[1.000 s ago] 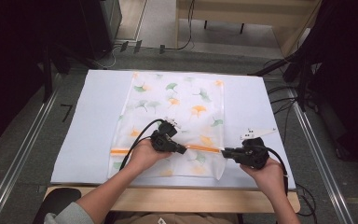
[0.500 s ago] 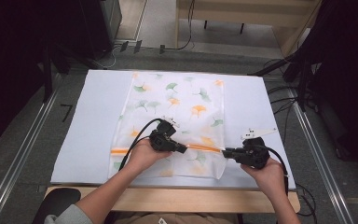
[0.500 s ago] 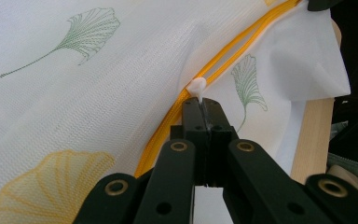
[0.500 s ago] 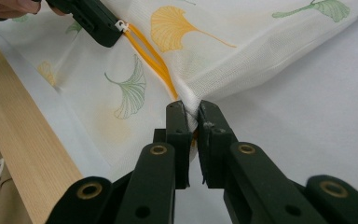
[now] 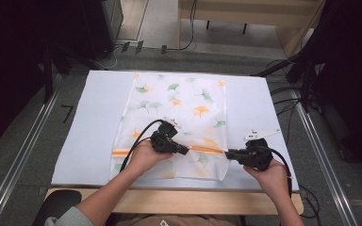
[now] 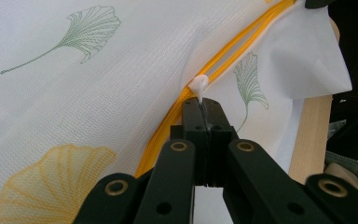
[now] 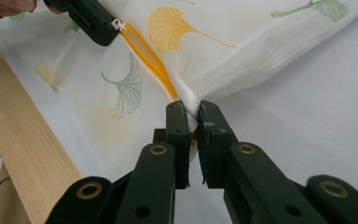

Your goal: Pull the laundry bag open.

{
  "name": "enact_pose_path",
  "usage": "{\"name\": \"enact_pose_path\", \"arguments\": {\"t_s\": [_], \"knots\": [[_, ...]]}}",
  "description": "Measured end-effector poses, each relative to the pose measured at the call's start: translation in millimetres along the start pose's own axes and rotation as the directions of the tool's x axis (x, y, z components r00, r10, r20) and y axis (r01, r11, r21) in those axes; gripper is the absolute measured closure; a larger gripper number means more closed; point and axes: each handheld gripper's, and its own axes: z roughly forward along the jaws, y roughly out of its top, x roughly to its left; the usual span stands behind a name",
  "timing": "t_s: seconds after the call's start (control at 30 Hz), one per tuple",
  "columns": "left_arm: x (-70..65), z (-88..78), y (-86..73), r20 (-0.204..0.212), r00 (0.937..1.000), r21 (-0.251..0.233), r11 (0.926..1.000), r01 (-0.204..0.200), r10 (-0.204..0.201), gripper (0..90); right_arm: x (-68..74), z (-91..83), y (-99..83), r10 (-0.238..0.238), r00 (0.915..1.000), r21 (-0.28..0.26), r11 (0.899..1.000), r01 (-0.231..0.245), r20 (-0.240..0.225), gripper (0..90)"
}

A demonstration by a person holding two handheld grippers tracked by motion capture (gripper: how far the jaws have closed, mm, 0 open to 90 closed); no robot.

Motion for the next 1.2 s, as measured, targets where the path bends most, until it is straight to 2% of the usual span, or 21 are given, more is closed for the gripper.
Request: {"name": "enact_pose_path", "arguments": {"t_s": [0.2,0.4,0.53,0.77,0.93,1.2], "knots": [[2.0,-0.1,-1.2,0.004,1.0,0.012,0.9999,0.0,0.0,90.0,0.0,0.1,0.2,0.0,1.0,0.001,1.0,0.0,-0.001,85.7],[7.2,-4.2,-4.8,-0.001,0.9996,0.011,0.9995,0.029,-0.029,90.0,1.4,-0.1,1.1,-0.014,0.9999,0.001,1.0,0.014,0.001,85.7],[13.0,-13.8,-12.4,-0.027,0.9991,0.03,0.9989,0.035,-0.034,90.0,0.9,-0.1,1.3,-0.02,0.9998,0.006,1.0,0.02,0.004,85.6],[22.4,-31.1,-25.3,-0.038,0.9976,0.04,0.9974,0.06,-0.058,90.0,0.0,0.9,1.8,-0.021,0.9998,0.014,1.0,0.021,0.002,85.5],[24.3,-37.0,-29.7,-0.035,0.9964,0.007,0.9969,0.078,-0.078,90.0,-1.4,1.7,3.7,-0.023,0.9997,0.019,1.0,0.023,0.001,85.6],[24.5,-37.1,-29.4,-0.03,0.9964,-0.004,0.9969,0.079,-0.079,90.0,-2.5,1.6,3.9,-0.02,0.9998,0.017,1.0,0.02,0.001,85.6]]}}
